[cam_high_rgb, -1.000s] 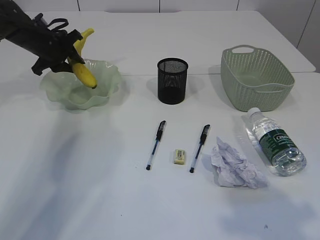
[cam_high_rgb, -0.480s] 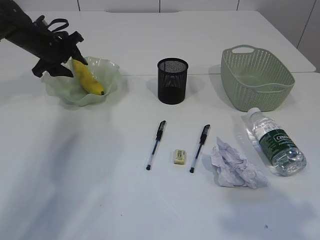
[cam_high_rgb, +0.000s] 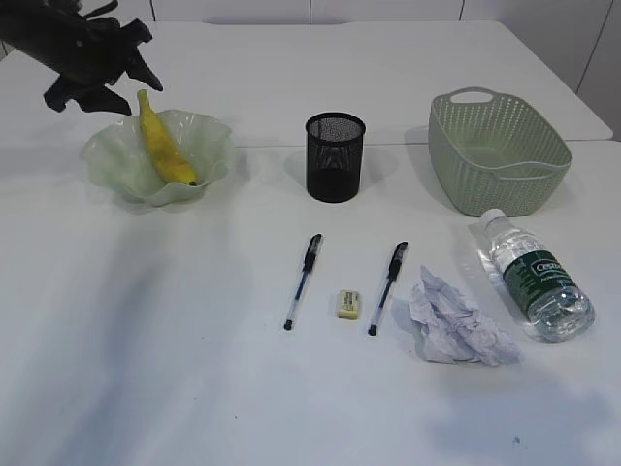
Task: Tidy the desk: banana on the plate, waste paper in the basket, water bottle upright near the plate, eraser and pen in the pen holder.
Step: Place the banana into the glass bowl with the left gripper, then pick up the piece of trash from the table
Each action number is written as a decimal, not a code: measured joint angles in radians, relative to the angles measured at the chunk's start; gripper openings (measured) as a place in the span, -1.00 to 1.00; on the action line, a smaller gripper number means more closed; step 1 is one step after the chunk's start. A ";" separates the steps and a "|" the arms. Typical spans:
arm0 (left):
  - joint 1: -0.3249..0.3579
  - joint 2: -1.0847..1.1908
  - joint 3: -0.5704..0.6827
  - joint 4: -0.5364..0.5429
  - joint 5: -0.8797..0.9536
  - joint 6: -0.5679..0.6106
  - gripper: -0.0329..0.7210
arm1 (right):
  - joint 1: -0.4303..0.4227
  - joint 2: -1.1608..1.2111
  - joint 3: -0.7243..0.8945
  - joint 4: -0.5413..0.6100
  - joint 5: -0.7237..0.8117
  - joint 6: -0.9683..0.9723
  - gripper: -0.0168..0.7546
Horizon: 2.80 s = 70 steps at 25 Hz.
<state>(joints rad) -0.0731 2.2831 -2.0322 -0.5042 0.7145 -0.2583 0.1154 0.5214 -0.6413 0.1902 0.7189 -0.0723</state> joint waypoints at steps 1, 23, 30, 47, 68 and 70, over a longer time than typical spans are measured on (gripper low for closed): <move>0.000 -0.017 0.000 0.023 0.018 0.010 0.20 | 0.000 0.000 0.000 0.000 -0.003 0.000 0.19; -0.006 -0.393 0.301 0.335 0.419 0.251 0.04 | 0.000 0.000 0.000 0.014 -0.042 -0.008 0.19; -0.029 -0.694 0.751 0.312 0.269 0.273 0.04 | 0.000 0.000 0.000 0.019 0.021 -0.008 0.19; -0.064 -1.027 1.087 0.321 0.232 0.276 0.03 | 0.000 0.219 -0.252 0.038 0.194 -0.029 0.19; -0.064 -1.027 1.087 0.286 0.194 0.276 0.03 | 0.282 1.156 -0.867 -0.250 0.491 -0.057 0.19; -0.064 -1.027 1.087 0.286 0.193 0.276 0.03 | 0.284 1.211 -0.868 -0.248 0.500 -0.057 0.19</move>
<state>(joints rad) -0.1374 1.2559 -0.9450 -0.2186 0.9071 0.0181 0.3997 1.7328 -1.5095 -0.0575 1.2186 -0.1297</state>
